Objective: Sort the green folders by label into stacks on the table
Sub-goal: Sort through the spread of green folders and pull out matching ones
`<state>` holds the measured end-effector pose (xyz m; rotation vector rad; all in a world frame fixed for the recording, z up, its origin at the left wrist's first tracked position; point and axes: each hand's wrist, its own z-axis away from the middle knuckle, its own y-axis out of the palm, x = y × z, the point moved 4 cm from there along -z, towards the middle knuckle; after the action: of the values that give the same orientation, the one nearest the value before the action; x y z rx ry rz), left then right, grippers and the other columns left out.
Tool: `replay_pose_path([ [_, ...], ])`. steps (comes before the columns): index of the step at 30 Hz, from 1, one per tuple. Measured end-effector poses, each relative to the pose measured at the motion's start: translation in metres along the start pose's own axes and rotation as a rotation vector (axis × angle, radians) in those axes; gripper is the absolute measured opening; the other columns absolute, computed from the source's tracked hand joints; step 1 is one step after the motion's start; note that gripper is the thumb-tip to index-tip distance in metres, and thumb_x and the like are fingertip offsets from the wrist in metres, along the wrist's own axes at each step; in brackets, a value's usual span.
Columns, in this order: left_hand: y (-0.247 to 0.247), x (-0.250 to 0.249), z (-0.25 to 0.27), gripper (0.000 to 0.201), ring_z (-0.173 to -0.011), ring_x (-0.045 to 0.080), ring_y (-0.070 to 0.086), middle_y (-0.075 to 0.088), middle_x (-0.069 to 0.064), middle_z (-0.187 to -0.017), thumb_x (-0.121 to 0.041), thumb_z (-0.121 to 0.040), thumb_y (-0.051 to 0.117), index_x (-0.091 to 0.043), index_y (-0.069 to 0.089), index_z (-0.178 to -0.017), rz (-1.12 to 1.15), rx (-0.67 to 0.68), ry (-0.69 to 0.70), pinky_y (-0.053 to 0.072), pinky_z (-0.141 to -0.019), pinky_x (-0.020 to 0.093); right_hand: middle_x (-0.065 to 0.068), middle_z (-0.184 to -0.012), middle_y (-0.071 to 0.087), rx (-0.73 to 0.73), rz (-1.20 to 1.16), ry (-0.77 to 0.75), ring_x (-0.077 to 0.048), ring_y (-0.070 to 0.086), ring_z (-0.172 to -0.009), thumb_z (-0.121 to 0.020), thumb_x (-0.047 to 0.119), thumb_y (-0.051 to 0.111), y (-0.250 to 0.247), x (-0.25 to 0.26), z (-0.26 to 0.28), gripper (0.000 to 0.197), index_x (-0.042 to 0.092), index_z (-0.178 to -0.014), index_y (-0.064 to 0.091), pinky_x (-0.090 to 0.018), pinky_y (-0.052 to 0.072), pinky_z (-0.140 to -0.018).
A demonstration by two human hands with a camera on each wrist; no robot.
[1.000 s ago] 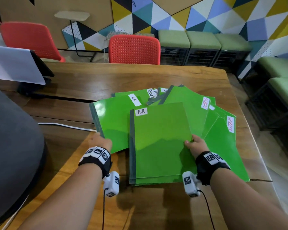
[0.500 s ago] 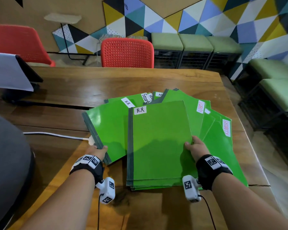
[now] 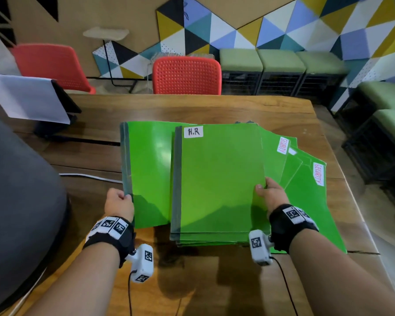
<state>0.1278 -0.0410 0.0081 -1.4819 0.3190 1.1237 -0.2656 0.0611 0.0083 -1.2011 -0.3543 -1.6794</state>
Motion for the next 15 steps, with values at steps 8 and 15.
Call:
replay_pose_path([
  [8, 0.064, -0.007, 0.066, 0.058, -0.133, 0.03, 0.043, 0.048, 0.004, -0.14, -0.053, -0.093, 0.045, -0.019, 0.042, -0.14, 0.366, 0.525, -0.259, 0.035, -0.109, 0.046, -0.019, -0.145, 0.041, 0.014, 0.151, -0.038, -0.033, 0.05, -0.122, -0.097, 0.017, 0.05, 0.002, -0.008, 0.017, 0.052, 0.013, -0.146, 0.031, -0.045, 0.045, -0.1],
  [15, 0.11, -0.039, 0.078, 0.033, -0.093, 0.028, 0.056, 0.06, 0.01, -0.106, -0.022, -0.093, 0.059, -0.013, 0.048, -0.123, 0.127, 0.508, -0.1, 0.048, -0.085, 0.041, -0.007, -0.125, 0.057, -0.074, 0.121, -0.14, -0.011, 0.06, -0.085, -0.098, 0.015, 0.049, -0.033, -0.004, 0.004, 0.041, 0.016, -0.138, 0.047, -0.023, 0.051, -0.072],
])
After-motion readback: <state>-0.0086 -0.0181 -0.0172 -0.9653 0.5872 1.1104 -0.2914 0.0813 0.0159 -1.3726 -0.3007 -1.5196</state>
